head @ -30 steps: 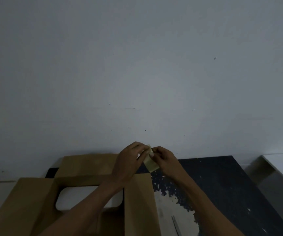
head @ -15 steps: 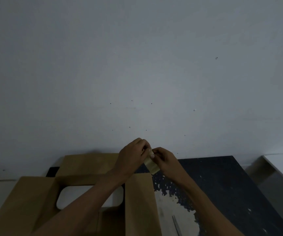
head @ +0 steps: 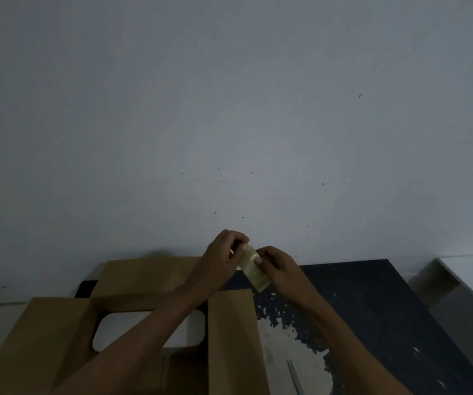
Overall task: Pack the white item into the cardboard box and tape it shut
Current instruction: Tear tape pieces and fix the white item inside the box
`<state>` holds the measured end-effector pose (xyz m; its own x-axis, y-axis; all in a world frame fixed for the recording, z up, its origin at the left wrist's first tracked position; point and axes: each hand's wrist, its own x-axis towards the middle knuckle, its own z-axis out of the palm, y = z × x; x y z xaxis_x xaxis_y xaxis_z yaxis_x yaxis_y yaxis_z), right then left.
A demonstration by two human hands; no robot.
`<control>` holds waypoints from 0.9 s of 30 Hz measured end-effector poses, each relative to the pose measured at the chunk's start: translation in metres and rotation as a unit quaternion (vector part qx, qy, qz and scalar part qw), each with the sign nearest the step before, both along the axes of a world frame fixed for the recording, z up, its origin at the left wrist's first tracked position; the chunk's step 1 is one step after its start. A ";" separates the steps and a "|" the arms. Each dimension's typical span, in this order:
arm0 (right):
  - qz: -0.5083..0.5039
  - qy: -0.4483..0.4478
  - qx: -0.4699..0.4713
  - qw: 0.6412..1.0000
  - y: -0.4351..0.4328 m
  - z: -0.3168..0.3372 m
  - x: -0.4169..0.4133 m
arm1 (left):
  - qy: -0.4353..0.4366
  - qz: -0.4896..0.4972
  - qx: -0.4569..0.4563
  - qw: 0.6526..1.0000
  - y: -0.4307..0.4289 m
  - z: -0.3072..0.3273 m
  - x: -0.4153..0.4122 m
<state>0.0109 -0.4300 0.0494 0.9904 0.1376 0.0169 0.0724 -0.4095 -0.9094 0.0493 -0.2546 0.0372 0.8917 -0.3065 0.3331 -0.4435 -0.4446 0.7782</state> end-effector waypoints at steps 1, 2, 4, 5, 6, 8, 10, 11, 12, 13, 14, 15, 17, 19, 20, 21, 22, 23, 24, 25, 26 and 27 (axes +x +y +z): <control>-0.001 0.007 0.012 1.000 0.001 0.002 0.000 | 0.001 0.002 0.004 1.000 0.001 -0.002 0.000; -0.005 0.011 0.023 1.000 0.001 0.003 0.001 | 0.004 -0.002 0.016 1.000 0.001 -0.003 -0.001; -0.018 0.018 0.052 0.998 0.001 0.006 0.004 | 0.062 -0.042 0.004 0.997 0.001 -0.003 -0.005; -0.024 0.024 0.069 0.997 0.001 0.007 0.006 | 0.104 -0.073 -0.023 0.992 0.001 -0.002 -0.006; -0.029 0.031 0.078 0.996 0.000 0.008 0.008 | 0.122 -0.093 -0.037 0.987 0.001 -0.004 -0.007; -0.033 0.046 0.083 0.995 0.000 0.007 0.009 | 0.103 -0.087 -0.024 0.991 0.002 -0.007 -0.006; -0.041 0.060 0.085 0.994 0.002 0.007 0.008 | 0.065 -0.071 -0.006 0.995 0.000 -0.009 -0.006; -0.046 0.056 0.080 0.994 0.004 0.007 0.008 | 0.050 -0.065 -0.003 0.997 -0.002 -0.010 -0.006; -0.050 0.044 0.072 0.995 0.005 0.007 0.007 | 0.042 -0.057 -0.004 0.997 -0.003 -0.011 -0.007; -0.052 0.030 0.067 0.996 0.005 0.007 0.008 | 0.038 -0.048 -0.006 0.998 -0.005 -0.011 -0.007; -0.050 0.023 0.065 0.996 0.004 0.007 0.008 | 0.035 -0.039 -0.004 0.999 -0.006 -0.011 -0.007; -0.045 0.022 0.068 0.996 0.003 0.007 0.008 | 0.031 -0.034 0.000 0.999 -0.006 -0.010 -0.007; -0.029 0.031 0.086 0.995 0.001 0.005 0.008 | 0.020 -0.034 0.017 0.999 -0.005 -0.011 -0.005; -0.017 0.037 0.092 0.995 -0.002 0.005 0.006 | 0.012 -0.033 0.027 0.999 -0.005 -0.011 -0.004; -0.013 0.038 0.089 0.995 -0.003 0.005 0.006 | 0.012 -0.031 0.026 0.999 -0.005 -0.012 -0.004; -0.009 0.036 0.090 0.995 -0.003 0.005 0.005 | 0.011 -0.027 0.024 0.999 -0.005 -0.013 -0.004; -0.006 0.035 0.094 0.995 -0.003 0.005 0.004 | 0.008 -0.023 0.022 0.999 -0.006 -0.014 -0.003; -0.004 0.037 0.100 0.994 -0.004 0.005 0.004 | 0.005 -0.021 0.023 1.000 -0.006 -0.015 -0.002; -0.001 0.041 0.108 0.993 -0.004 0.004 0.003 | 0.001 -0.020 0.025 0.999 -0.006 -0.015 -0.003; 0.001 0.043 0.114 0.993 -0.005 0.004 0.002 | -0.003 -0.020 0.027 0.999 -0.006 -0.015 -0.003; 0.003 0.044 0.118 0.992 -0.005 0.004 0.002 | -0.007 -0.022 0.029 0.999 -0.006 -0.015 -0.003; 0.003 0.045 0.118 0.992 -0.006 0.003 0.002 | -0.009 -0.024 0.031 0.999 -0.006 -0.015 -0.003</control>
<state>0.0125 -0.4356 0.0521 0.9884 0.1467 -0.0393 -0.0117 -0.1844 -0.9828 0.0461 -0.2601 0.0219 0.8695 -0.3700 0.3273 -0.4791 -0.4702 0.7412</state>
